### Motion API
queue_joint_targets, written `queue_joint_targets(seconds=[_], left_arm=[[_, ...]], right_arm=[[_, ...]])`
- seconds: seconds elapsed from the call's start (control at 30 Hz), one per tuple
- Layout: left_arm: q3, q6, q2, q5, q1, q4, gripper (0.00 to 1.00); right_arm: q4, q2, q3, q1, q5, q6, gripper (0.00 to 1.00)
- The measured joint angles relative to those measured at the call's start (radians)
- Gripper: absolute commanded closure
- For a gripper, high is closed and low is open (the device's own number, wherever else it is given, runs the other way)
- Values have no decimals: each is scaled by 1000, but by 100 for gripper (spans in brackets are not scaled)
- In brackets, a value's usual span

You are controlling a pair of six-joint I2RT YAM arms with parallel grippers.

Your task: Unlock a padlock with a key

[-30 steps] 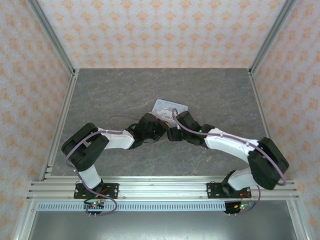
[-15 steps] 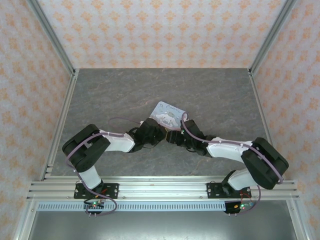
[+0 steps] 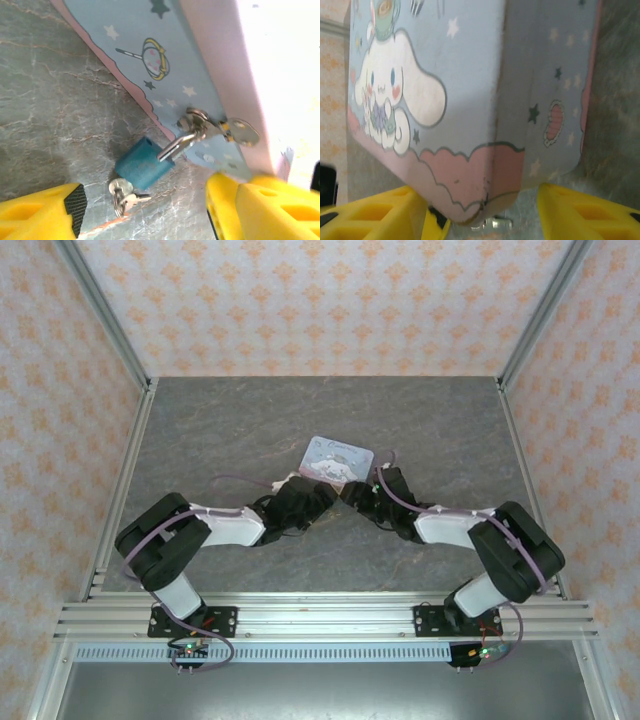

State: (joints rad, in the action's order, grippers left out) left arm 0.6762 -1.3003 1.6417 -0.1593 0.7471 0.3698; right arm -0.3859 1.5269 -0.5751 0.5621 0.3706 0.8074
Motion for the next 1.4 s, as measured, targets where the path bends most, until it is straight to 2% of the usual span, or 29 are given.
queue_joint_targets(seconds=[0.2, 0.37, 0.47, 0.7, 0.97, 1.2, 1.4], left_arm=[[0, 44, -77, -24, 43, -51, 16], [24, 110, -146, -16, 30, -146, 16], [71, 160, -167, -16, -8, -211, 16], [218, 289, -171, -16, -150, -371, 15], [383, 427, -103, -16, -271, -528, 15], [492, 521, -3, -7, -326, -649, 15], [523, 554, 31, -8, -338, -678, 15]], right_arm=[[-73, 14, -74, -111, 31, 27, 42], [-119, -43, 26, -104, 61, 34, 45], [-122, -58, 92, -102, 65, 31, 48], [-141, -40, 116, -46, 56, 14, 55], [-156, 102, 26, 37, 5, -8, 62], [-186, 182, -16, 90, -78, -23, 66], [-240, 225, -34, 103, -126, -26, 67]])
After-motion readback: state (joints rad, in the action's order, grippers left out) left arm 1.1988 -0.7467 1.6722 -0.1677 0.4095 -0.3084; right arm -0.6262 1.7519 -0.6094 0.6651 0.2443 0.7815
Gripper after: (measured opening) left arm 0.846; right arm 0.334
